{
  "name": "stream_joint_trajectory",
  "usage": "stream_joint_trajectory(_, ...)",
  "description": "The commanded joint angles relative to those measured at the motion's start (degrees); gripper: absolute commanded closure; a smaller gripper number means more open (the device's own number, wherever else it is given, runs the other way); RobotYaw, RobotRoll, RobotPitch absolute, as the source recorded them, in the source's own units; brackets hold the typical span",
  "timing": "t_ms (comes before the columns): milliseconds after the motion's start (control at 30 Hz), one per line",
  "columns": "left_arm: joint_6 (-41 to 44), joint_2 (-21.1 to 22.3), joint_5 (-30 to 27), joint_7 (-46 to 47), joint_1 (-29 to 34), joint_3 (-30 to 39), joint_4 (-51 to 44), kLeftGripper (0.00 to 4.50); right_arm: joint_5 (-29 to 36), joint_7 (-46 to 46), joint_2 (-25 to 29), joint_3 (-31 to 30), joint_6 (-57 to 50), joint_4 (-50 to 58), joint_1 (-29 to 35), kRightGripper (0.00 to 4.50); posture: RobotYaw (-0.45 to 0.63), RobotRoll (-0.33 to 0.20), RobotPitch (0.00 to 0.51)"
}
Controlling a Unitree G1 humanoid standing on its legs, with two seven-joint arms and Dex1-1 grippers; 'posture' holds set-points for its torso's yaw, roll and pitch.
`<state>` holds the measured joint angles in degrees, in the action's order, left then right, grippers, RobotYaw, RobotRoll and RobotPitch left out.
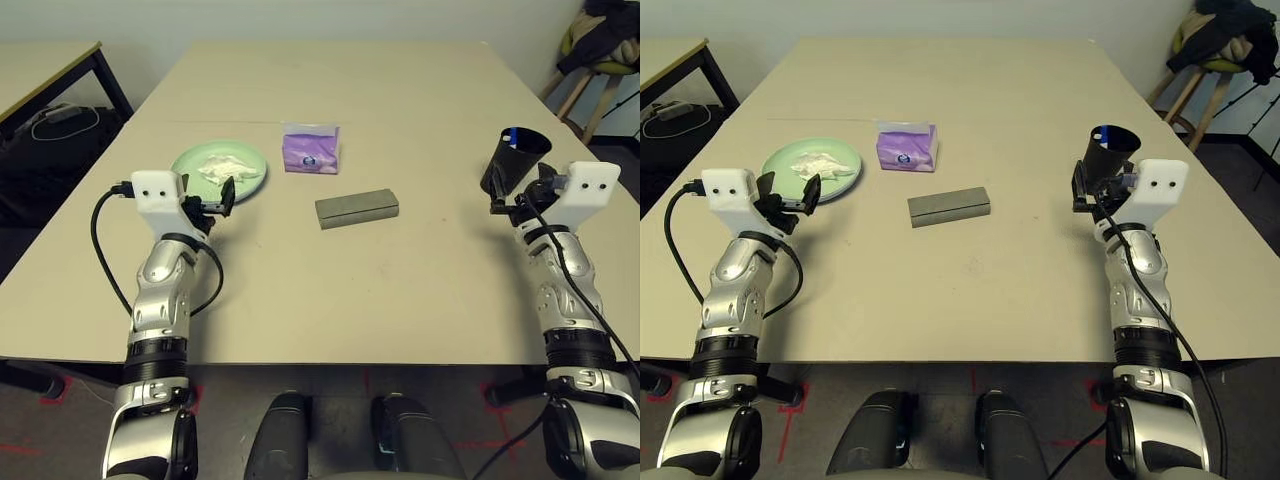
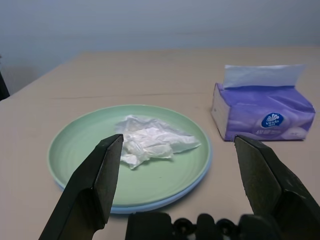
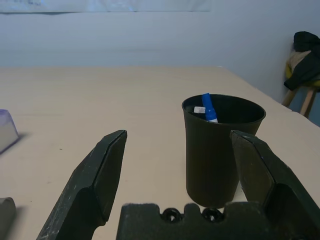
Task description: Organize and tidy the items on the table.
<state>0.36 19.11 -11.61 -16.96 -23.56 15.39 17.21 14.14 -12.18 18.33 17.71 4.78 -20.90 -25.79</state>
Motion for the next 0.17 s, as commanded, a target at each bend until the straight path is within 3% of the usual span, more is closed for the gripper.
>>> stream_joint_trajectory(33,-1.0,0.6,-0.2,0.1,0.3,0.6,2.1,0.0,-0.3,-0.2,1.0,0.2,-1.3,-1.8,0.8,0.03,0.13,0.0,0.054)
stream_joint_trajectory(167,-1.4,0.6,0.1,0.7,0.4,0.6,2.5,0.0,-0.2,0.1,0.6,0.1,-1.7,-1.7,0.8,0.03,0.13,0.0,0.053)
